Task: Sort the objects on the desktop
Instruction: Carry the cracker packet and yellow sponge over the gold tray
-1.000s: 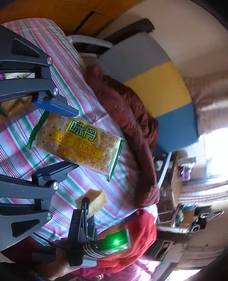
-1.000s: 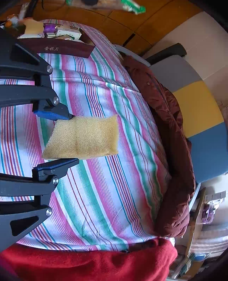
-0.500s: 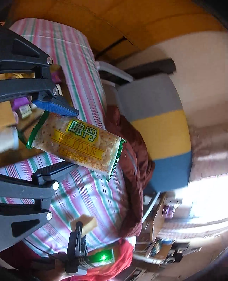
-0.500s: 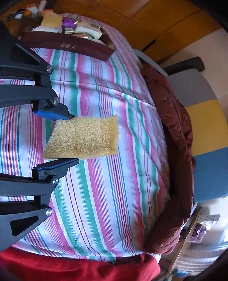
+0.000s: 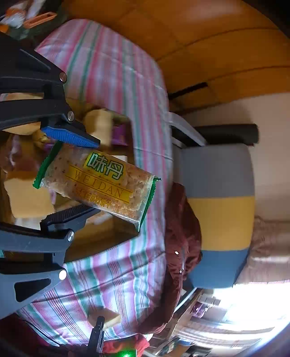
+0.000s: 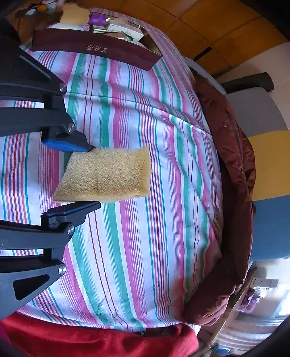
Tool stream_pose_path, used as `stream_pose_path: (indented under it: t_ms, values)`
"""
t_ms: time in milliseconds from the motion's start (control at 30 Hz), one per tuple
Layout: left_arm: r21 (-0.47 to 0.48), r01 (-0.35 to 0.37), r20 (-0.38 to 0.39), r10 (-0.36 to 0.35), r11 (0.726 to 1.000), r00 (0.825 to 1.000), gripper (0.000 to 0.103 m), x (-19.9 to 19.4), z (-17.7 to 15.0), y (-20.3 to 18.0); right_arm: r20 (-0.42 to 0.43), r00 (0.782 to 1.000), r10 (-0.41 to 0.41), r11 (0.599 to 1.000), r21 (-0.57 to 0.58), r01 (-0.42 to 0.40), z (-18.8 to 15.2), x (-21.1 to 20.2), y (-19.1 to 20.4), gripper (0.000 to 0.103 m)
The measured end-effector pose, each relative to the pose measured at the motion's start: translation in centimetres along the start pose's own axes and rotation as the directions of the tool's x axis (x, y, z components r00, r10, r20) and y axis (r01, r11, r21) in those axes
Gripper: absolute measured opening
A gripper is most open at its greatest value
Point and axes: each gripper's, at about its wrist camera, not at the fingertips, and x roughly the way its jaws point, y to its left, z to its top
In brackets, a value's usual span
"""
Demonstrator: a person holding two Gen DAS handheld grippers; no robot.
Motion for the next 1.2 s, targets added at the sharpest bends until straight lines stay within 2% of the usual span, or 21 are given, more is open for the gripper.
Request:
stream_pose_path:
  t_ms: [300, 567, 767, 967, 1200]
  values:
    - [-0.038, -0.021, -0.069, 0.019, 0.999, 0.997, 0.052, 2.3, -3.7, 1.2, -0.012, 1.000, 0.009, 0.999, -0.052, -0.009, -0.3, 0.2, 1.4, 0.040]
    - [-0.034, -0.020, -0.063, 0.017, 0.999, 0.998, 0.052, 2.8, -4.9, 1.1, -0.038, 0.999, 0.003, 0.997, -0.078, -0.006, -1.5, 0.0, 4.4, 0.040]
    - [-0.031, -0.025, -0.056, 0.023, 0.999, 0.998, 0.052, 2.9, -5.6, 1.3, -0.031, 0.997, 0.065, 0.995, -0.077, -0.067, -3.0, -0.9, 7.3, 0.040]
    - [-0.048, -0.016, -0.036, 0.014, 0.999, 0.999, 0.052, 2.8, -6.0, 1.7, 0.013, 0.991, 0.130, 0.987, -0.102, -0.128, -3.9, -2.6, 11.3, 0.040]
    - [-0.066, -0.020, -0.020, 0.019, 0.998, 1.000, 0.052, 2.7, -6.5, 2.3, 0.039, 0.972, 0.232, 0.963, -0.150, -0.224, -4.5, -4.6, 16.3, 0.040]
